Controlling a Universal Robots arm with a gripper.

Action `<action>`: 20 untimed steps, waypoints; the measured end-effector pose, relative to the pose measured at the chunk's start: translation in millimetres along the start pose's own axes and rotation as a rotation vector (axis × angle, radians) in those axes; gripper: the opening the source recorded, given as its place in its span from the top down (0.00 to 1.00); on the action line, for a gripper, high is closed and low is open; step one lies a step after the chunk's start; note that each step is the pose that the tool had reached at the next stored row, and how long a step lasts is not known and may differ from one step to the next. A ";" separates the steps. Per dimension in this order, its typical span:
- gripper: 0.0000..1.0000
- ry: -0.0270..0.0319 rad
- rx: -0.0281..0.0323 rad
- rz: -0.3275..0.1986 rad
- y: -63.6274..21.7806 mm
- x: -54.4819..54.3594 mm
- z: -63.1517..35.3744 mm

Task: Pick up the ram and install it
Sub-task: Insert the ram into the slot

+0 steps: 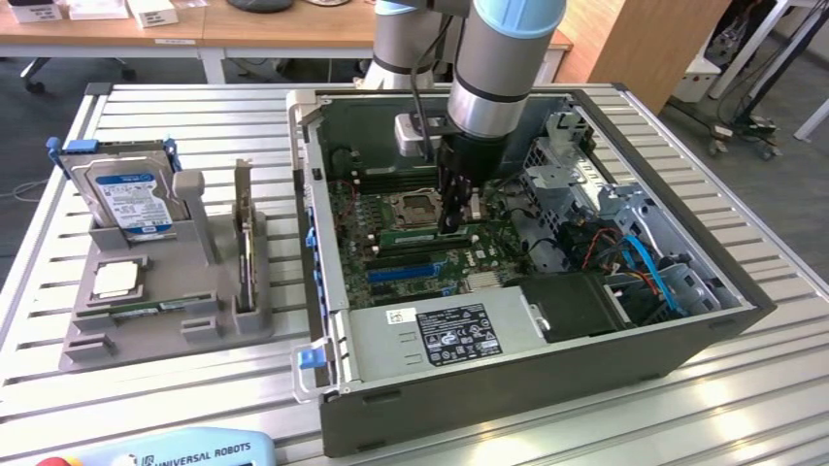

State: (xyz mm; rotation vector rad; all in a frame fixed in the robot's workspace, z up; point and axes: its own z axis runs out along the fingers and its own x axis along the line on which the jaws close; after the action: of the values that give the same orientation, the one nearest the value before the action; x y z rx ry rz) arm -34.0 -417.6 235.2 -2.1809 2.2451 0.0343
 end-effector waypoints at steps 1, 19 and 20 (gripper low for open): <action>0.89 0.0000 -0.0001 0.000 0.0 0.0 0.0; 0.89 -0.0001 -0.0016 -0.011 -0.6 0.3 0.9; 0.89 -0.0002 -0.0015 -0.011 -0.6 0.3 1.4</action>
State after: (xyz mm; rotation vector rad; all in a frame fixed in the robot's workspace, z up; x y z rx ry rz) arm -33.4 -417.9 233.8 -2.1938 2.2335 0.0361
